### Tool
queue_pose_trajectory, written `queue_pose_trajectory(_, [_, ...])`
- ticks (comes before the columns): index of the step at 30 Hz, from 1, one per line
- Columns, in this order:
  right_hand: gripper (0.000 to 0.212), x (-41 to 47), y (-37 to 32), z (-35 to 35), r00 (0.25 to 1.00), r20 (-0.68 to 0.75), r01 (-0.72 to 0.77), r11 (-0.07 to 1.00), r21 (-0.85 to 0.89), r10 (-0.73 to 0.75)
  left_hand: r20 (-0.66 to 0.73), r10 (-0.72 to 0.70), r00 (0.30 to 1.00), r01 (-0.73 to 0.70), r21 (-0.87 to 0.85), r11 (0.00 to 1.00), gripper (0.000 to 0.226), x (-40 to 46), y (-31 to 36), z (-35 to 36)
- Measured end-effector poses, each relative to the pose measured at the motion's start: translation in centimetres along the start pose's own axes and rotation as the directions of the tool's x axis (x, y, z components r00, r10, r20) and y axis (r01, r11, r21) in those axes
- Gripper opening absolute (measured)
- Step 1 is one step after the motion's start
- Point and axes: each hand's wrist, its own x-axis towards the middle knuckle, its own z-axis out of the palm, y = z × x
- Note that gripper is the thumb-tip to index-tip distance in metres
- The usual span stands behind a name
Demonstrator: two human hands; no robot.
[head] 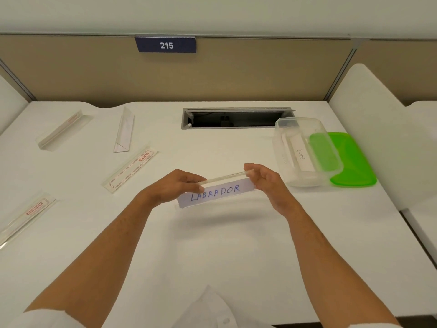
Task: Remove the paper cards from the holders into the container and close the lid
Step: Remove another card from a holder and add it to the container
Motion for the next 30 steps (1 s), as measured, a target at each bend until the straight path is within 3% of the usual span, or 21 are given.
queue_pose_trajectory(6, [0.052, 0.2, -2.8, -1.0, 0.986, 0.149, 0.122, 0.948, -0.295, -0.08, 0.067, -0.017, 0.998, 0.018, -0.006, 1.0, 0.034, 0.6, 0.8, 0.5])
queue_pose_trajectory(11, [0.07, 0.5, -3.5, -1.7, 0.945, 0.297, 0.071, 0.803, -0.592, 0.136, 0.116, -0.02, 0.993, 0.022, -0.013, 1.0, 0.033, 1.3, 1.4, 0.8])
queue_pose_trajectory(16, [0.063, 0.4, -2.9, -2.8, 0.912, 0.349, 0.052, 0.785, -0.618, 0.215, 0.193, -0.047, 0.98, 0.049, -0.005, 0.999, 0.029, 2.0, 1.9, 0.8])
queue_pose_trajectory(25, [0.072, -0.7, -2.1, -5.3, 0.968, 0.191, -0.026, 0.821, -0.57, 0.163, 0.133, -0.048, 0.99, 0.042, 0.045, 0.998, 0.034, 4.3, 3.9, 2.0])
queue_pose_trajectory(30, [0.071, -1.4, -1.9, -8.1, 0.992, 0.036, -0.078, 0.827, -0.557, 0.118, -0.189, 0.05, 0.981, -0.045, 0.031, 0.999, 0.076, 6.4, 5.3, 3.4])
